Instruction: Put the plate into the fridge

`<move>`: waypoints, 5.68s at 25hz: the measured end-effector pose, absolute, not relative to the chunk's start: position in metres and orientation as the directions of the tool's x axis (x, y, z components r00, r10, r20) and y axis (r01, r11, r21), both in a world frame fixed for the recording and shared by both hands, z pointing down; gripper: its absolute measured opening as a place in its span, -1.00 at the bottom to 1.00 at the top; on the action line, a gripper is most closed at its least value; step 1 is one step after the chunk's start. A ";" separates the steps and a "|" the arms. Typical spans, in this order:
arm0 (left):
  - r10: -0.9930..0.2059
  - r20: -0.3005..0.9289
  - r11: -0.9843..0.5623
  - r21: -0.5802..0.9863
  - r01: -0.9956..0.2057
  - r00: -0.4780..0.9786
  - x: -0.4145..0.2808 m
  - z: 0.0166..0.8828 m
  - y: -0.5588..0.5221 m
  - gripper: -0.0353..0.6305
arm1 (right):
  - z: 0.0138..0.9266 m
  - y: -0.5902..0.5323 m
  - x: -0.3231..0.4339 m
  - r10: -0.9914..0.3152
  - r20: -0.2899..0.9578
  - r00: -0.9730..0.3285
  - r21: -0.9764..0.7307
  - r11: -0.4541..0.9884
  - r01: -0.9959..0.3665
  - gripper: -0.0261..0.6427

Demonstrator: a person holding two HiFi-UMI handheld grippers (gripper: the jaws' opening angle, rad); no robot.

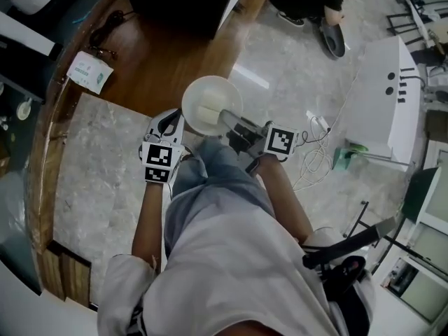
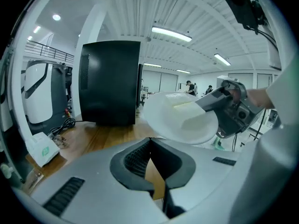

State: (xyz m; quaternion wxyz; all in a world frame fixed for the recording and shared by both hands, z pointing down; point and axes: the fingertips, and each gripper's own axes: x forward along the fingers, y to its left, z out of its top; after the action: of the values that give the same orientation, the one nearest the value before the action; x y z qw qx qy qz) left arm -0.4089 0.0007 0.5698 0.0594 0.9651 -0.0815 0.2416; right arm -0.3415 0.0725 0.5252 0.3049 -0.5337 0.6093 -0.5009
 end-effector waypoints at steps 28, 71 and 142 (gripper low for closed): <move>-0.064 0.434 -0.986 -0.168 0.011 0.899 0.054 0.491 0.254 -0.84 | 0.443 0.327 0.099 -0.997 0.015 0.069 -0.895 -0.045 -0.445 -0.82; -0.764 0.127 -0.645 -0.113 -0.756 0.633 0.212 0.405 -0.152 -0.84 | 0.390 -0.207 0.256 -0.740 -0.032 -0.672 -0.970 0.185 -0.158 -0.82; -0.927 0.037 -0.374 0.007 -0.928 0.374 0.224 0.370 -0.240 -0.84 | 0.366 -0.246 0.268 -0.798 0.184 -0.574 0.019 0.587 -0.810 -0.87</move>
State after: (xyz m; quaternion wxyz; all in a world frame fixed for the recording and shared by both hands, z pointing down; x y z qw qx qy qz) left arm 0.2241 -0.2396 0.3702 0.0133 0.8287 -0.5594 0.0136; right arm 0.2676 -0.2456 0.3655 -0.0863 -0.4534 0.8865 -0.0337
